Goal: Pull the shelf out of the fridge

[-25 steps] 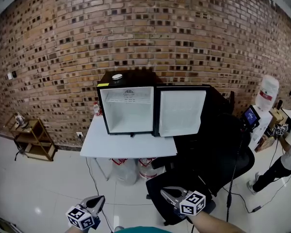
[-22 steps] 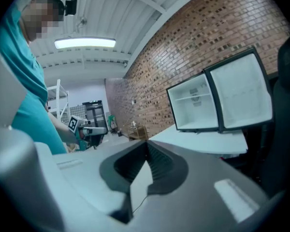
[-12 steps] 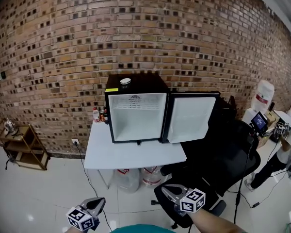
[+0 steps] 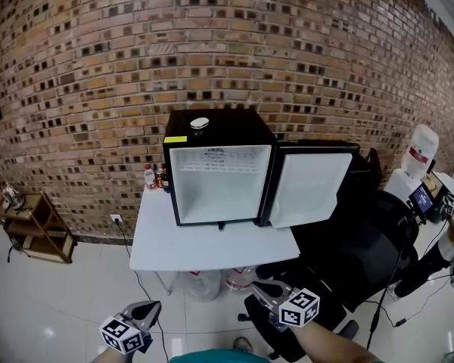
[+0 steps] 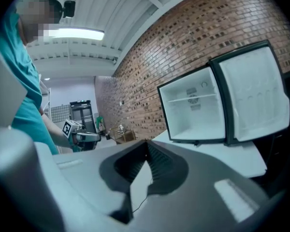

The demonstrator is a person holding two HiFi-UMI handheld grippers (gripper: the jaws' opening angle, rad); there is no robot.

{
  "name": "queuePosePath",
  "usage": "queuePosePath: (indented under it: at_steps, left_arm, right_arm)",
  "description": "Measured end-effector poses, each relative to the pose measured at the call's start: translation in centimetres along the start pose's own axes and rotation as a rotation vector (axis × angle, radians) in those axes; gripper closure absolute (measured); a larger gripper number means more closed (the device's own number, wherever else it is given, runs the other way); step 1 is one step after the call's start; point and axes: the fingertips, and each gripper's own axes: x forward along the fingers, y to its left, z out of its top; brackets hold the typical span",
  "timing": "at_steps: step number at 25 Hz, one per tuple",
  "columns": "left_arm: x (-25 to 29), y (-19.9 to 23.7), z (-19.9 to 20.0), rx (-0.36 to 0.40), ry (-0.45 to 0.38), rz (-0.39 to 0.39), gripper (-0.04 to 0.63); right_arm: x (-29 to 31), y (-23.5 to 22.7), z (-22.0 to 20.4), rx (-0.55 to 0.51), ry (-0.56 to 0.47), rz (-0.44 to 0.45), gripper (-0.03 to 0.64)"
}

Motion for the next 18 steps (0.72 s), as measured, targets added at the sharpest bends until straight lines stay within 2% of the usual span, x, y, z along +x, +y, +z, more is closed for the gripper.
queuePosePath:
  at_steps: [10,14,18]
  left_arm:
    - [9.2,2.0,3.6,-0.005,-0.011,0.136,0.614]
    - [12.5,2.9,3.6,-0.033,0.014,0.15,0.614]
    - [14.6,5.8,2.9,-0.038,0.043,0.146,0.614]
  right_arm:
    - [3.6,-9.5,2.3,-0.034,0.009,0.149,0.615]
    - [4.8,-12.5,2.3,-0.02,0.023,0.161,0.615]
    - [7.1,-14.3,1.9,0.012,0.023,0.146,0.615]
